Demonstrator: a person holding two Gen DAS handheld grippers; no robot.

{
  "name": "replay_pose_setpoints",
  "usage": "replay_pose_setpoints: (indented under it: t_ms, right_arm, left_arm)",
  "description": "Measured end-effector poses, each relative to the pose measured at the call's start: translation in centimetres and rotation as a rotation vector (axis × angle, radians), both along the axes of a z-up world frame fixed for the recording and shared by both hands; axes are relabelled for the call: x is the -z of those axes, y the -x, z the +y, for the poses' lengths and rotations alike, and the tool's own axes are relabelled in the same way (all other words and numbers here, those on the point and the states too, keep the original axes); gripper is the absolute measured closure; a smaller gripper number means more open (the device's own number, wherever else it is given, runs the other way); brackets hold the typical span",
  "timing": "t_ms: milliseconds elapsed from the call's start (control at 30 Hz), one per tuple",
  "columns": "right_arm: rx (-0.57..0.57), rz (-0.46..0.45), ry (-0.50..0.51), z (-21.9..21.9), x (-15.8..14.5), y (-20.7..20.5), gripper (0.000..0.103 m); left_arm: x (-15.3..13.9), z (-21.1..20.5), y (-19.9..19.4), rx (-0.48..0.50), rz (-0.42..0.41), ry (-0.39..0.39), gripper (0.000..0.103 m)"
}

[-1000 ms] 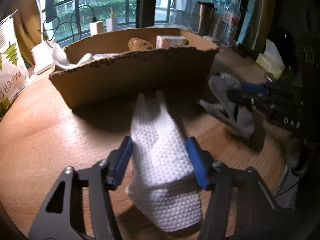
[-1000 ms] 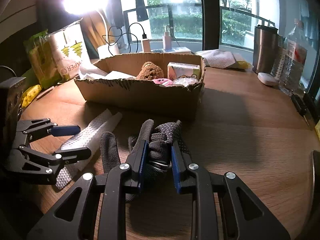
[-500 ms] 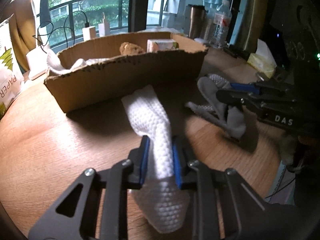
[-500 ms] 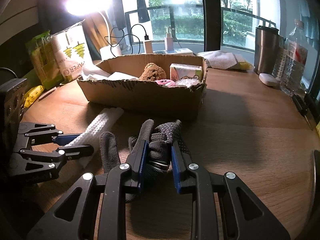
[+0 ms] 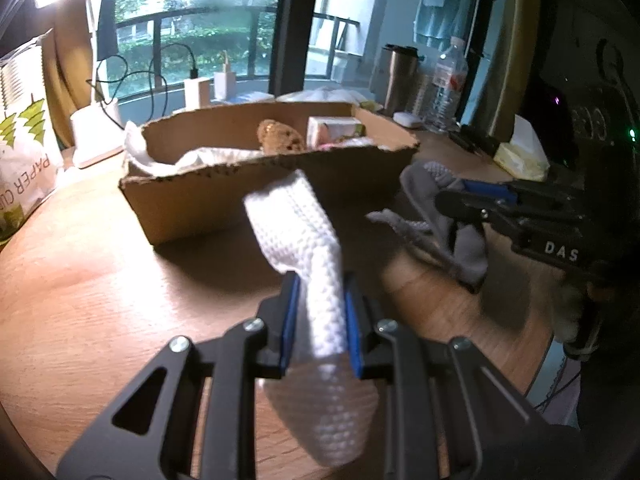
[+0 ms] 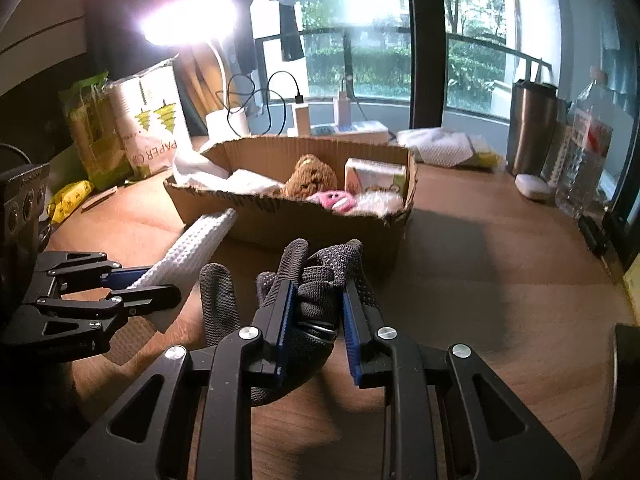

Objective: Organize soft objects
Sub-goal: 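Lift the cloth over the box with the left tool while the right tool carries the gloves there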

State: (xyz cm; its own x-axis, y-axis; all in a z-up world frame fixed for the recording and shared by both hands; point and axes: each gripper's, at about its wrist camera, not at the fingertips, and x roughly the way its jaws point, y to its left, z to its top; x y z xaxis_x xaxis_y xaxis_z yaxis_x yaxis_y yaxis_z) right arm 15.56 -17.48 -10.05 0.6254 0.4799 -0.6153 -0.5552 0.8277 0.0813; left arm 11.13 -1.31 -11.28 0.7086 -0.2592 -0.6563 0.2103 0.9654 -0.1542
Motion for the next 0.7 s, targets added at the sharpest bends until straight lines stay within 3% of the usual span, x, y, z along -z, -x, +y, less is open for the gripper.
replay_pose_setpoints:
  t_ms: [300, 700]
  right_arm:
    - [0.0, -0.048, -0.008, 0.6, -1.5, -0.1, 0.078]
    - [-0.033, -0.129, -0.012, 1.9, -4.4, -0.2, 0.078]
  left_arm:
    - [-2.9, 1.8, 0.1, -0.08, -0.092, 0.042, 0.081]
    - [-6.7, 2.6, -0.2, -0.103, -0.208, 0.042, 0.081]
